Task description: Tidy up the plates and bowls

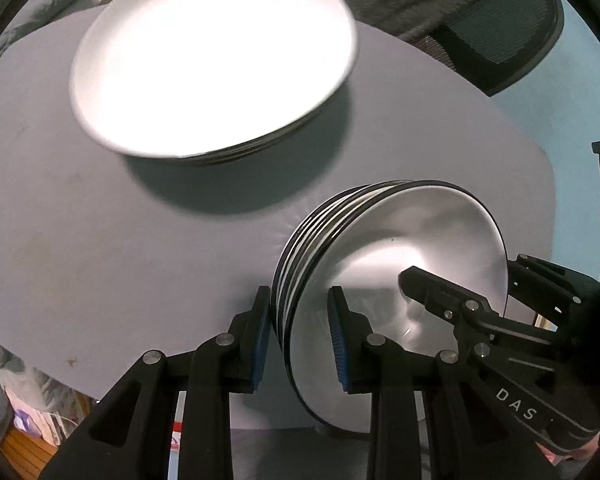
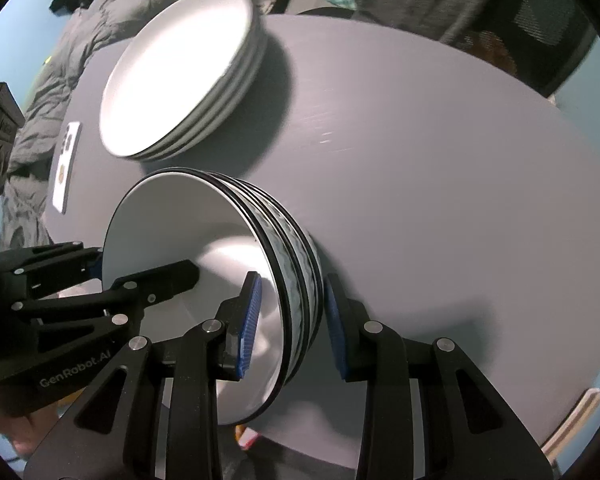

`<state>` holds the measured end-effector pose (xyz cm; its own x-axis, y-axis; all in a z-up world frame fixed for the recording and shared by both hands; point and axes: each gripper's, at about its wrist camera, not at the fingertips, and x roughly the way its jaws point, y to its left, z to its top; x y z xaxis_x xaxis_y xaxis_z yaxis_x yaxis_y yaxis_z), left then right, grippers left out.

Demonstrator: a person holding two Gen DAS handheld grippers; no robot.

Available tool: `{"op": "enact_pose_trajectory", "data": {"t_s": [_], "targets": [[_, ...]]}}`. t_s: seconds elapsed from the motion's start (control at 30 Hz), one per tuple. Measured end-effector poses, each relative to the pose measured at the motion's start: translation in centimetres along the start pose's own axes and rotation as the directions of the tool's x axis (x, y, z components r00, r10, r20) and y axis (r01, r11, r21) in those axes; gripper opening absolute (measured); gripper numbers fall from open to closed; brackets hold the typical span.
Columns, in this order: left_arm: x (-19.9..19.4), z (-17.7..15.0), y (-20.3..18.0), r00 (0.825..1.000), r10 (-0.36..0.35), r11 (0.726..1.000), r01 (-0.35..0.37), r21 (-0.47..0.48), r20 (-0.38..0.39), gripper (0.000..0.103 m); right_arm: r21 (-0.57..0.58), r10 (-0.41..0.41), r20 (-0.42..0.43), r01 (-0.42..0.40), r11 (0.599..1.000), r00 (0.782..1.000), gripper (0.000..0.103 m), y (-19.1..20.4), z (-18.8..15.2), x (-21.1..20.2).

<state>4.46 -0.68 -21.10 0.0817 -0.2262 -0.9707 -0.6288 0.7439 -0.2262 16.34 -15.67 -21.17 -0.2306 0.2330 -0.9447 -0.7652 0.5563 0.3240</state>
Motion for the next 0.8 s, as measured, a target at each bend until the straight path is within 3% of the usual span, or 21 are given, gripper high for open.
{"op": "enact_pose_trajectory", "data": {"t_s": [0.37,0.67,0.8], "targets": [[-0.1,-0.3,0.4,1.000,0.012,1.000,-0.012,-0.016,0.004,0.027,-0.013,0.003,-0.016,-0.003,1.000,1.000,0.032,4.5,-0.5,1.9],[0.0,0.0,0.3,1.000,0.016,1.000,-0.016,0.007,-0.001,0.027,-0.004,-0.002,-0.018,0.002,1.000,1.000,0.032,5.4,-1.0,2.1],[1.4,1.1,-1.6,1.000,0.013,1.000,-0.013,0.013,-0.005,0.027,0.007,-0.001,-0.017,0.001,1.000,1.000,0.032,5.6,-1.2,2.1]]}}
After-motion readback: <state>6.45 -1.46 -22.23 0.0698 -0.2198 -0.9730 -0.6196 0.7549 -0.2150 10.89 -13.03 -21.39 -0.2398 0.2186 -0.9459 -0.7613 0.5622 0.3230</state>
